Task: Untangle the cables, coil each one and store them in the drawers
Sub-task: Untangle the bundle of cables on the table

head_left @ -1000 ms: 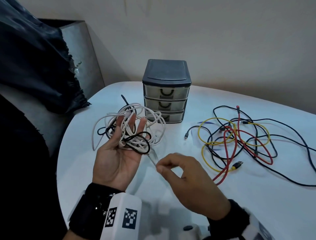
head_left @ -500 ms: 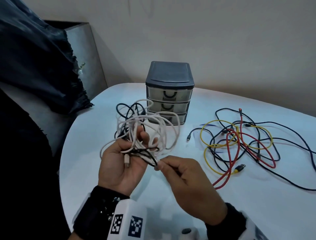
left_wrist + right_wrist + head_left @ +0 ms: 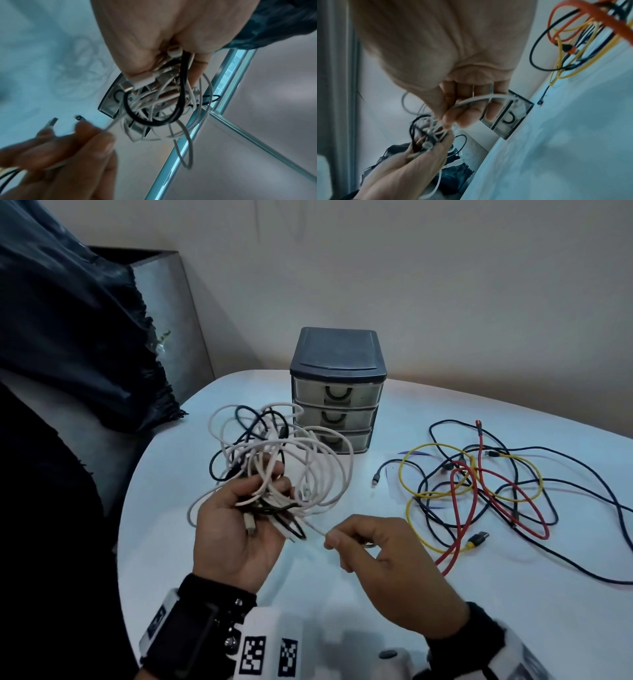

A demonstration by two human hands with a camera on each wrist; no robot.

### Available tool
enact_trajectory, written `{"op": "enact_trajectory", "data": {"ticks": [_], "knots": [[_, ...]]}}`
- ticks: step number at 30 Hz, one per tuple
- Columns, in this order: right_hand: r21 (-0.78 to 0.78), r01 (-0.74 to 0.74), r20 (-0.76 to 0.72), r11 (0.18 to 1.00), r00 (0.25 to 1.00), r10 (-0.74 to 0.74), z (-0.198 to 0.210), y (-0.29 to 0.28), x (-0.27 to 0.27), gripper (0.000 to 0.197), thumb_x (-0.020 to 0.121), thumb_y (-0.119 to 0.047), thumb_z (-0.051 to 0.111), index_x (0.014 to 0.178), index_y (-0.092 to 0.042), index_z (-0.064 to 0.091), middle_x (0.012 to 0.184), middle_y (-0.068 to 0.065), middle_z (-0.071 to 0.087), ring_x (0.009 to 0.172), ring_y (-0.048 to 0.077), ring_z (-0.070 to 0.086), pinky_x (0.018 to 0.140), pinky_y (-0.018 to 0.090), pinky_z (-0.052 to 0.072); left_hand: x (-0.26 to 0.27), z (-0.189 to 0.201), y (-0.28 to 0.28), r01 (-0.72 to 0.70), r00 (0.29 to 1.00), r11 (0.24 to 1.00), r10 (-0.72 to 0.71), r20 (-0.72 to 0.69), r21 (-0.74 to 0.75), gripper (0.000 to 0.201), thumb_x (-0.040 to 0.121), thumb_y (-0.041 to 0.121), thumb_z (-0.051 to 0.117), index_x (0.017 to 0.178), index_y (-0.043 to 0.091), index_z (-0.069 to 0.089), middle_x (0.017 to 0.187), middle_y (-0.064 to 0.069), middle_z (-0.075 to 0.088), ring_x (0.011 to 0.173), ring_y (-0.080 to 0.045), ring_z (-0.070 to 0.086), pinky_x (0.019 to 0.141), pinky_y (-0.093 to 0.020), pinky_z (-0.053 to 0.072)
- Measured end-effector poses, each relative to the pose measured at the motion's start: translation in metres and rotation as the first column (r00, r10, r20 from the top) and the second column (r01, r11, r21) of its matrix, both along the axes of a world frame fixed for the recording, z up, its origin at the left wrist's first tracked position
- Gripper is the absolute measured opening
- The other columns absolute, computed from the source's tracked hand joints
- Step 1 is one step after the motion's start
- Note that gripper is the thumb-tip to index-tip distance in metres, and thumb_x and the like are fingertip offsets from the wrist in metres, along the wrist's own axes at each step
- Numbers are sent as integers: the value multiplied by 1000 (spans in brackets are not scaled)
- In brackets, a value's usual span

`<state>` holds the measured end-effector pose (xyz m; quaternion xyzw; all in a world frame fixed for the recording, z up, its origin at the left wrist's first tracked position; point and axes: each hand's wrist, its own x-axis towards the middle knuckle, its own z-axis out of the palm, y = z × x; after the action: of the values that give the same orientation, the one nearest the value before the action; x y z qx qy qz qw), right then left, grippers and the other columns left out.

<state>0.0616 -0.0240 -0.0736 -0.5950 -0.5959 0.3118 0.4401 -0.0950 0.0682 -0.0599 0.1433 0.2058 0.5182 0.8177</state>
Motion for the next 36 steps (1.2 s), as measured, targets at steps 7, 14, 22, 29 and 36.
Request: {"op": "enact_trajectory", "data": {"ticks": [7,14,22,29,36], "knots": [[-1,-4,-65,1000,998,4,-5,3,-9,20,95,-20,59,80,-18,71,60,-3,62,58,5,54,62,28,47,16,-5,-8,-14,973,995,35,-228,94,23,85,19,56,102,9,69,85,-5,72,74,-15,68,66,-27,59],[-78,-32,26,996,999,34,-6,5,7,25,98,-18,57,78,-27,69,60,-5,60,57,3,53,60,28,46,10,-2,-7,-37,942,975,107,-317,219,27,85,15,54,106,7,69,86,-9,74,77,-18,72,67,-27,59],[53,70,-96,996,993,-65,-9,7,-5,23,96,-24,55,79,-20,70,60,0,60,56,8,54,60,35,50,22,-8,-16,9,937,966,82,-339,258,28,83,18,56,103,10,73,89,-14,73,81,-23,71,74,-32,60],[0,48,33,999,998,-48,6,5,7,18,93,-20,66,79,-21,77,75,-17,73,76,-1,68,72,11,46,18,-13,-15,36,837,918,188,-513,396,14,89,25,65,92,28,79,80,-5,74,75,-18,70,68,-35,47],[76,312,8,947,949,-314,23,0,34,19,89,-13,67,74,-24,73,69,-11,73,67,5,69,65,20,54,15,-11,-17,162,689,809,317,-652,565,19,96,9,54,88,13,71,70,3,74,62,1,65,52,-6,41]]}}
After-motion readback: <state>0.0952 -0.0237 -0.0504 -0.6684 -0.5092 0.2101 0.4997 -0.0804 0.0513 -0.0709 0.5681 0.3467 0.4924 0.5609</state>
